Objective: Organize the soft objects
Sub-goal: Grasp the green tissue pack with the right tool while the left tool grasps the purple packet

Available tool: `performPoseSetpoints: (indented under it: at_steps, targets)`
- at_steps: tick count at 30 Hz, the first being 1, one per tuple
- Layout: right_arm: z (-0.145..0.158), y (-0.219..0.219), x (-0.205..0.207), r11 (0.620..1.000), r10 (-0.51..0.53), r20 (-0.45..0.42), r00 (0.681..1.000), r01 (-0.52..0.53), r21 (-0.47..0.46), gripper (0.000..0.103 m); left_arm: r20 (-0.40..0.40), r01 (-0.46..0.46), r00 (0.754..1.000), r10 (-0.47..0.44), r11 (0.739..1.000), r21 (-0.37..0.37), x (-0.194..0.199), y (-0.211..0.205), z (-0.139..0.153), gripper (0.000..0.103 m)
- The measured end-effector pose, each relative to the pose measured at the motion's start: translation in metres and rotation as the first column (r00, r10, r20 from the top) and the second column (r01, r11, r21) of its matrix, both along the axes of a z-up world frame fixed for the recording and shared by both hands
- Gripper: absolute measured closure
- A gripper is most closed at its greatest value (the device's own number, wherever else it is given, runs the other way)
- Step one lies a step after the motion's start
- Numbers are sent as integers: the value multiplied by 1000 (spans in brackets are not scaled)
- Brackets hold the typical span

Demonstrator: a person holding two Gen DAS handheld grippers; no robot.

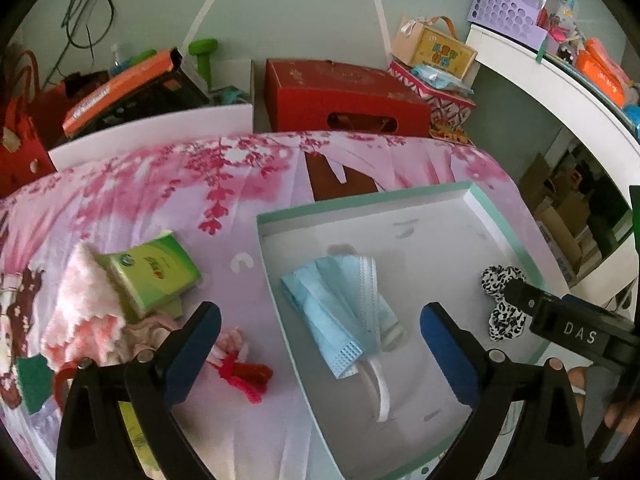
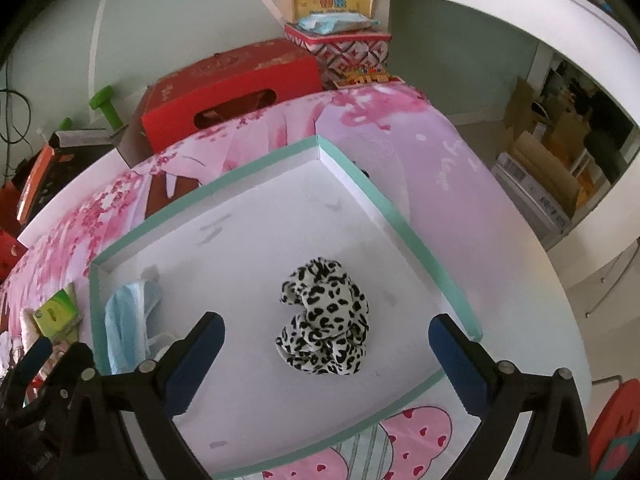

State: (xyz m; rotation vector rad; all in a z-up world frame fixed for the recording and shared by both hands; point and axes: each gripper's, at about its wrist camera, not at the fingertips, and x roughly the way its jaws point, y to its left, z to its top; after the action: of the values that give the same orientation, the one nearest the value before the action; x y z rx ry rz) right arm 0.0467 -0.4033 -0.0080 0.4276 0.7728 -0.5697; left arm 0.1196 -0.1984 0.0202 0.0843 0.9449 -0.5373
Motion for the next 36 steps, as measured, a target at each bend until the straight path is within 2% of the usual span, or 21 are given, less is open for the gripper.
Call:
performPoseSetpoints:
  at_steps: [4, 9, 13, 17, 22, 26, 29, 36]
  targets:
    - [9, 4, -1, 999, -4, 25, 1000, 5, -32, 0, 14, -29, 999, 29, 1000, -12, -1, 12, 10, 3]
    - [18, 16, 2, 998, 10, 50, 999, -6, -68, 0, 23, -107, 994, 108, 994, -14, 3, 40, 21, 3]
    - [28, 41, 10, 993, 80, 77, 994, -73, -89, 0, 21, -201, 980, 200, 979, 32, 11, 71, 24, 3]
    - [33, 68, 18, 983, 177, 118, 977, -171, -61, 0, 3, -331, 943, 332, 939, 91, 20, 115, 24, 3]
    - [39, 104, 26, 962, 272, 134, 953, -266, -64, 0, -23, -476, 878, 479, 877, 65, 15, 178, 25, 3]
    - [39, 131, 32, 934, 356, 134, 925, -351, -60, 0, -70, -544, 835, 546, 838, 49, 10, 210, 19, 3]
    - [38, 154, 37, 905, 426, 132, 895, -422, -54, 0, -101, -565, 817, 567, 823, 49, 5, 221, 12, 3]
    - [21, 203, 49, 840, 542, 79, 836, -541, -37, 0, -161, -574, 798, 581, 814, 92, -2, 231, -10, 3]
